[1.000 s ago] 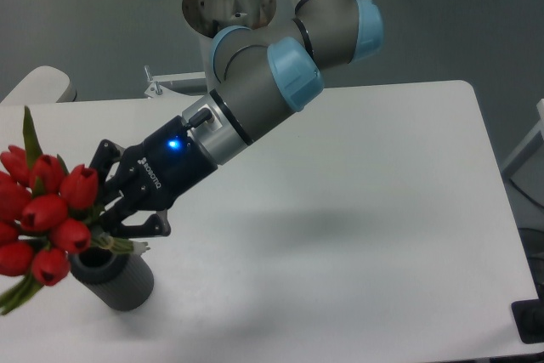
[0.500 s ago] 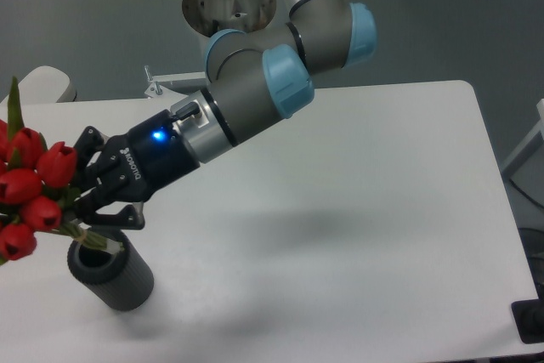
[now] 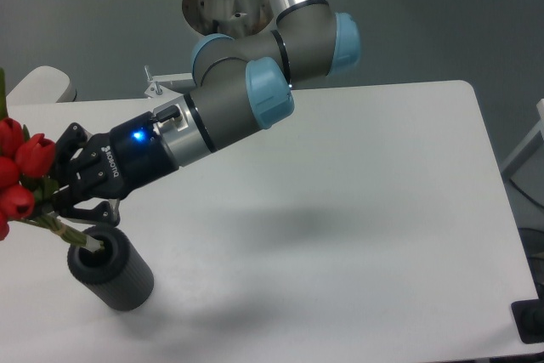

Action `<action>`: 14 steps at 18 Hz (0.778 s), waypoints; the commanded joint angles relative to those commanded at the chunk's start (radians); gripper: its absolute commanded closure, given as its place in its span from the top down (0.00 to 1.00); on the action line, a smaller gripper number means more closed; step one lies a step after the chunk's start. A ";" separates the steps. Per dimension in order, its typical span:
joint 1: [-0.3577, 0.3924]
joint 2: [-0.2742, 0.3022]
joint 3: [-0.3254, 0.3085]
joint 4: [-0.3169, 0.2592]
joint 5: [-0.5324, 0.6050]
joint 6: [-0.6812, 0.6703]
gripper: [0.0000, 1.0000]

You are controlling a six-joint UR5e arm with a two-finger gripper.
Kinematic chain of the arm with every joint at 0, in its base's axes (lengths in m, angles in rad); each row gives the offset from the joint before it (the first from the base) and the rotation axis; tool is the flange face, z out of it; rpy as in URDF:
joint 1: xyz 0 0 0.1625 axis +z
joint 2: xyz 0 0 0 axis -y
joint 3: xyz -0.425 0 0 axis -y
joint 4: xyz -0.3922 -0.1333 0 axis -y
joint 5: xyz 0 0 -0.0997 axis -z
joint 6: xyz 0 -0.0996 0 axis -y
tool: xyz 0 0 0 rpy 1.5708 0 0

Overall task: Insert the flowers into the vase
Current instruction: 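Align the tulip stems above the vase opening and lower them in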

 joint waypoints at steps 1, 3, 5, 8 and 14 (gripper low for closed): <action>-0.002 0.000 -0.006 0.000 0.000 0.003 0.25; -0.011 -0.005 -0.006 0.002 0.000 0.005 0.25; -0.012 -0.012 -0.006 0.002 0.000 0.006 0.25; -0.012 -0.024 -0.008 0.002 0.000 0.038 0.25; -0.005 -0.029 -0.058 0.002 0.000 0.101 0.25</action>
